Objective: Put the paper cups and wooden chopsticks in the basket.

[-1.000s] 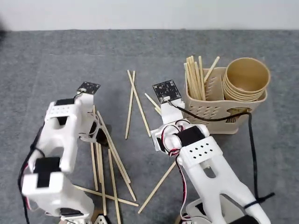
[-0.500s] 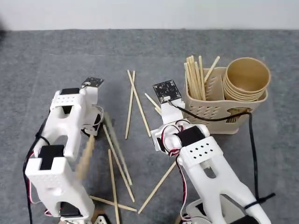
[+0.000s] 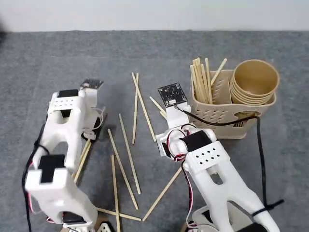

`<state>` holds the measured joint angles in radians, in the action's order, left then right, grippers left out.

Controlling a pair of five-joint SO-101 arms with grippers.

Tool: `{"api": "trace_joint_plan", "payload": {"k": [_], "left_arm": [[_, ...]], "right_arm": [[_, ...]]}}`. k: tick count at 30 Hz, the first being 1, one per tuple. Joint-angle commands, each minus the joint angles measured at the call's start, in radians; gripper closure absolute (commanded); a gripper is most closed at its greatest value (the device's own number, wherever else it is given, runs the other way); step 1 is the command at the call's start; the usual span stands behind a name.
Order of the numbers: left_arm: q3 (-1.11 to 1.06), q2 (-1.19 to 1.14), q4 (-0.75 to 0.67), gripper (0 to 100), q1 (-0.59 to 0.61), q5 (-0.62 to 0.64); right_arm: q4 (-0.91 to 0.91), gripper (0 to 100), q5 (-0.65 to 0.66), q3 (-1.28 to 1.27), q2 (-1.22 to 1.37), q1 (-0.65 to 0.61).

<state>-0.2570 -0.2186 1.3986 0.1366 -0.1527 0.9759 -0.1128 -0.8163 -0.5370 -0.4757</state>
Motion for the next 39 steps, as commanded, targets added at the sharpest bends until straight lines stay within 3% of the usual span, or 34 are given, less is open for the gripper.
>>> {"api": "trace_joint_plan", "payload": {"k": [1, 7, 17, 30, 39], "left_arm": [[0.021, 0.198, 0.060, 99, 0.006, 0.002], [0.021, 0.364, 0.077, 99, 0.063, 0.002], [0.019, 0.400, 0.069, 99, 0.130, 0.002], [0.016, 0.394, 0.026, 99, 0.130, 0.002], [0.015, 0.394, 0.026, 99, 0.130, 0.002]], "right_arm": [[-0.050, 78.6, -0.003, 0.044, -0.035, 0.005], [-0.042, 78.6, 0.000, 0.207, 0.087, -0.013], [-0.044, 78.3, 0.000, 0.657, 0.595, -0.113], [-0.042, 78.5, 0.061, 1.224, 1.145, -0.091], [-0.041, 78.6, 0.063, 1.378, 1.313, -0.061]]}}
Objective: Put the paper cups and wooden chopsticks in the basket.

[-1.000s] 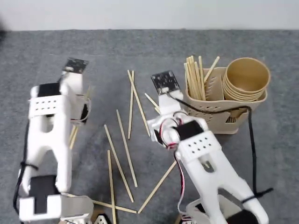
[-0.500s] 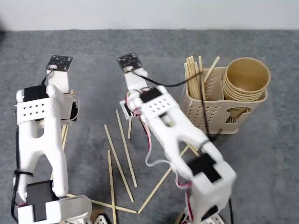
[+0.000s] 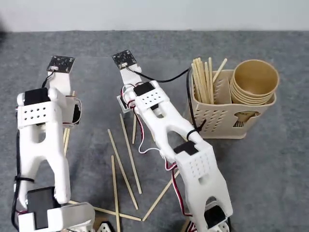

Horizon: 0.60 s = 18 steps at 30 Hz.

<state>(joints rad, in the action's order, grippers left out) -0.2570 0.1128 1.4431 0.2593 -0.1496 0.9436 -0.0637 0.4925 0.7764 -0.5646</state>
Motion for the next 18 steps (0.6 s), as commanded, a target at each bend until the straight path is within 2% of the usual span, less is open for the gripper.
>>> {"api": "trace_joint_plan", "payload": {"k": [1, 8, 14, 18], "left_arm": [[0.015, 0.063, -0.018, 99, 0.008, -0.002], [0.015, 0.063, -0.017, 99, 0.006, -0.002], [0.015, 0.069, -0.014, 99, 0.003, 0.000], [0.015, 0.069, -0.012, 99, 0.003, 0.000]], "right_arm": [[-0.008, 78.6, 0.014, 0.074, 0.008, 0.031], [0.030, 79.0, 0.012, 0.074, 0.027, 0.038], [0.097, 94.3, 0.014, 0.072, 0.048, 0.007], [0.099, 96.3, 0.044, 0.072, 0.073, -0.007]]}}
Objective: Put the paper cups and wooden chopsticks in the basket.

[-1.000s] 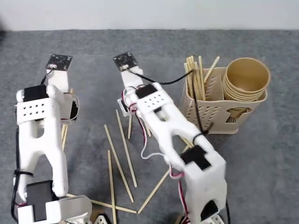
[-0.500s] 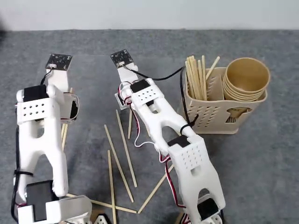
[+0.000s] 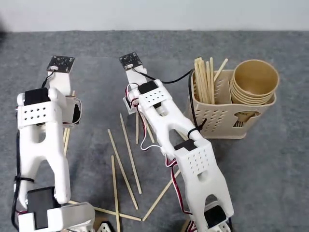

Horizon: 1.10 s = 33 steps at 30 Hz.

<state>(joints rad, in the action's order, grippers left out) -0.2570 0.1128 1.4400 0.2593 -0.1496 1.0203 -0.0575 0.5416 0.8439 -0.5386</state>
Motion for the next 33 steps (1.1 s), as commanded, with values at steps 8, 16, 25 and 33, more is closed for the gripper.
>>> {"api": "trace_joint_plan", "payload": {"k": [8, 16, 25, 33], "left_arm": [[0.015, 0.069, -0.011, 99, 0.002, 0.000], [0.041, 0.071, -0.014, 99, 0.002, 0.003], [0.188, 0.071, -0.012, 99, 0.000, 0.006], [0.305, 0.071, -0.014, 99, -0.052, 0.006]], "right_arm": [[0.093, 99.1, 0.115, 0.025, -0.041, -0.035], [0.239, 99.1, 0.123, 0.025, -0.295, -0.044], [0.430, 99.1, 0.121, 0.025, -0.599, -0.044], [0.588, 99.1, 0.117, 0.020, -0.849, -0.039]]}}
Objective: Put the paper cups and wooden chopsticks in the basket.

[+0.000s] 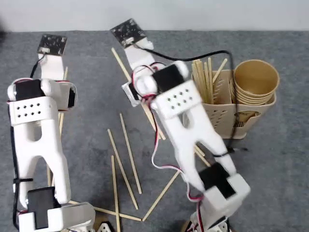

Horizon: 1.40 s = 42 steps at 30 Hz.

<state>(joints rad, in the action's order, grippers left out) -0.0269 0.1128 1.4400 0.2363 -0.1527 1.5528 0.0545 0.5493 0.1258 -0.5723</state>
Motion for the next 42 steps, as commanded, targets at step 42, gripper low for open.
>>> {"api": "trace_joint_plan", "payload": {"k": [42], "left_arm": [[0.615, 0.072, -0.014, 99, -0.324, 0.267]], "right_arm": [[-1.043, 99.1, 0.044, -0.947, -0.708, 0.524]]}}
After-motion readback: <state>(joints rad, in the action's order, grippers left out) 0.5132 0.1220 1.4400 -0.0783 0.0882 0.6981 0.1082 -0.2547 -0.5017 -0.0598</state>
